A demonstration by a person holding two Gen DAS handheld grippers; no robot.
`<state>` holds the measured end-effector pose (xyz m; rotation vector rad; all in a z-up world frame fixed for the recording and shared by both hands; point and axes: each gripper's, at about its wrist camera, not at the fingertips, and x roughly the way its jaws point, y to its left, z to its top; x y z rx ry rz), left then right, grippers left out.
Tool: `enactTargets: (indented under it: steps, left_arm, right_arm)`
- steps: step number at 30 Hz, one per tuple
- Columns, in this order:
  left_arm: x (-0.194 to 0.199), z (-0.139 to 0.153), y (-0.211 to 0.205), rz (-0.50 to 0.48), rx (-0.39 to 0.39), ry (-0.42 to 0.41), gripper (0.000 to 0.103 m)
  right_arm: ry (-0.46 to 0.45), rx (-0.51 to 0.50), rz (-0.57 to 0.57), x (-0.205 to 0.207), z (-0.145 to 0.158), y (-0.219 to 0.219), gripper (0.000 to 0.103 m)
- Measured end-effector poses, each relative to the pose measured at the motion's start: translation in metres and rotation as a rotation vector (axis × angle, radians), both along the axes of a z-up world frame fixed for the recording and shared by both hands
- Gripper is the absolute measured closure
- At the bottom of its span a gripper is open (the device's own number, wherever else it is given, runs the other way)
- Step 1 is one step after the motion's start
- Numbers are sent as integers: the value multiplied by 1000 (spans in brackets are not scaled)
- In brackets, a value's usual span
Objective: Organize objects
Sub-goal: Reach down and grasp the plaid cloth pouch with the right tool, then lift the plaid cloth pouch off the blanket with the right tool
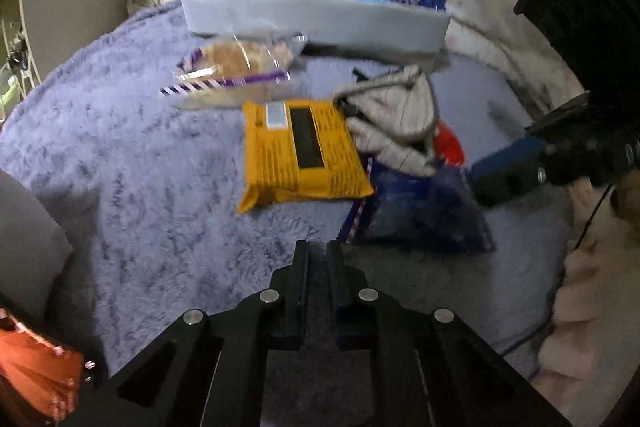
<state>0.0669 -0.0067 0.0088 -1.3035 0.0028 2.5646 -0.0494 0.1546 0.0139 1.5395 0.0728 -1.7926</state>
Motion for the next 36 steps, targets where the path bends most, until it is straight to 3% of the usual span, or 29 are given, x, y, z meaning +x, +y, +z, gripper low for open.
enactTargets:
  steps: [4,7,12,16,20,23,25,27,28,29,32,36]
  left_arm:
    - [-22,-2,3,16,19,1,94]
    - [-47,-2,5,19,5,-6,97]
    - [-89,-4,3,53,14,5,103]
    - [-113,-8,0,122,46,31,103]
    - [-99,-4,-4,140,75,63,99]
    - [-80,1,-3,121,72,77,94]
    - [-69,6,-3,113,67,102,91]
    - [-63,12,-1,109,67,133,90]
    - [-61,17,-1,103,73,160,90]
    - [-58,21,1,100,75,185,90]
    - [-54,32,4,82,96,247,85]
    - [-58,42,7,60,117,296,74]
  right_arm:
    - [-18,165,83,12,-26,-22,75]
    - [-75,161,106,7,-38,-34,75]
    - [66,136,-9,-22,-29,-41,77]
    - [95,86,-72,-41,-32,-39,77]
    - [212,71,-56,-39,-23,-41,76]
    - [223,-1,-22,-20,-14,-28,75]
    - [276,-85,-17,-5,2,-15,70]
    - [402,-145,-37,4,25,-5,57]
    - [455,-160,-44,5,33,-2,43]
    - [523,-165,-62,6,43,0,34]
    - [593,-155,-115,-1,50,3,34]
    - [538,-147,-115,-31,35,-4,34]
